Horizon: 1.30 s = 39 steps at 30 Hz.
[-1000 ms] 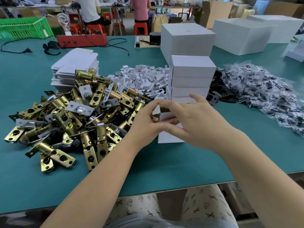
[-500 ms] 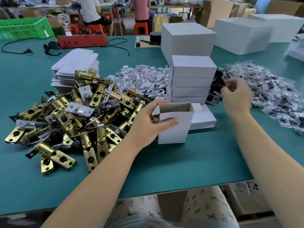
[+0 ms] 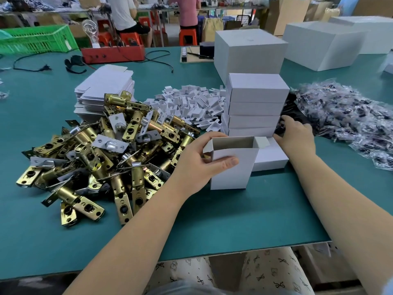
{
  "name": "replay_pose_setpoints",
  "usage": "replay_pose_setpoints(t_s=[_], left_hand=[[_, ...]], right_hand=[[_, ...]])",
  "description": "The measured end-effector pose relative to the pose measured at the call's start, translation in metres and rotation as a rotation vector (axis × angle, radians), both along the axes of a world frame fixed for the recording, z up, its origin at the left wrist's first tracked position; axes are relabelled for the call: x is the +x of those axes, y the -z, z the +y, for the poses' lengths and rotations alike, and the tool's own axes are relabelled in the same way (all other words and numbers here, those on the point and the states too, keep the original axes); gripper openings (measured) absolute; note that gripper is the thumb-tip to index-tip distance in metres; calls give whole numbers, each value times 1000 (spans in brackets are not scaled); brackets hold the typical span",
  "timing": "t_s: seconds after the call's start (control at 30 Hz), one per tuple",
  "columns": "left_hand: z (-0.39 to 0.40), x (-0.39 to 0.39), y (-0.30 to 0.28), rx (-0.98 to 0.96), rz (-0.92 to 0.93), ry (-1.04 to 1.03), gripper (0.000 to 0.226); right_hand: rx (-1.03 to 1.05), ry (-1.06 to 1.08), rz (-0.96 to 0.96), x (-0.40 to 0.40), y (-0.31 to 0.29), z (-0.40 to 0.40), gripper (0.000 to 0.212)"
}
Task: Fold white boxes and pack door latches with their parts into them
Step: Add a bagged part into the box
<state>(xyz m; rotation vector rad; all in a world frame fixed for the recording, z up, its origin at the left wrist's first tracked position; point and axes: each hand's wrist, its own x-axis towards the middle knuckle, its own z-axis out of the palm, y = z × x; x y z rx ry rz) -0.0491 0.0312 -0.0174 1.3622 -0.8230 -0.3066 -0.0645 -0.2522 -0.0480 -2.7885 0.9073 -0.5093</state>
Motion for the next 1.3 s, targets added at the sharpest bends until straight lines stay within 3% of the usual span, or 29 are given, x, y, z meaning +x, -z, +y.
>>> replay_pose_setpoints(t_s=[0.13,0.27,0.43,0.5,0.57,0.7,0.83,0.9,0.97,1.1,1.2,1.3], left_hand=[[0,1,0,4,-12,11,38],[-1,0,1,-3,-12,3,37],[-1,2,2,7,-15,-10,36],[-1,3,3,7,-16,-7,36],[-1,3,2,5,-16,-3,36],[-1,2,1,0,-17,1,37],[-1,1,0,3,-15,0,37],[-1,0,-1,4,-17,3,37],[-1,1,-1,5,-18,5,36],[-1,2,0,2,-23,1,38],[-1,2,1,-9,-4,6,41],[-2,1,2,-6,-11,-7,41]], right_hand=[[34,93,-138,-7,-1,-2,60],[164,110,-225,-14,0,-7,15],[384,162,-456,-20,0,-11,18],[605,142,-638,-23,-1,-12,13],[823,100,-802,-26,-1,-11,28],[1050,4,-912,-30,-4,-14,37],[1477,-126,-1098,-35,-10,-18,15],[1583,-120,-1134,-38,-15,-19,32],[1615,-109,-1182,-40,-18,-17,38],[1569,-137,-1288,-42,-24,-5,12],[1494,-261,-1301,-51,-37,5,25],[1339,-470,-1194,-60,-59,30,28]])
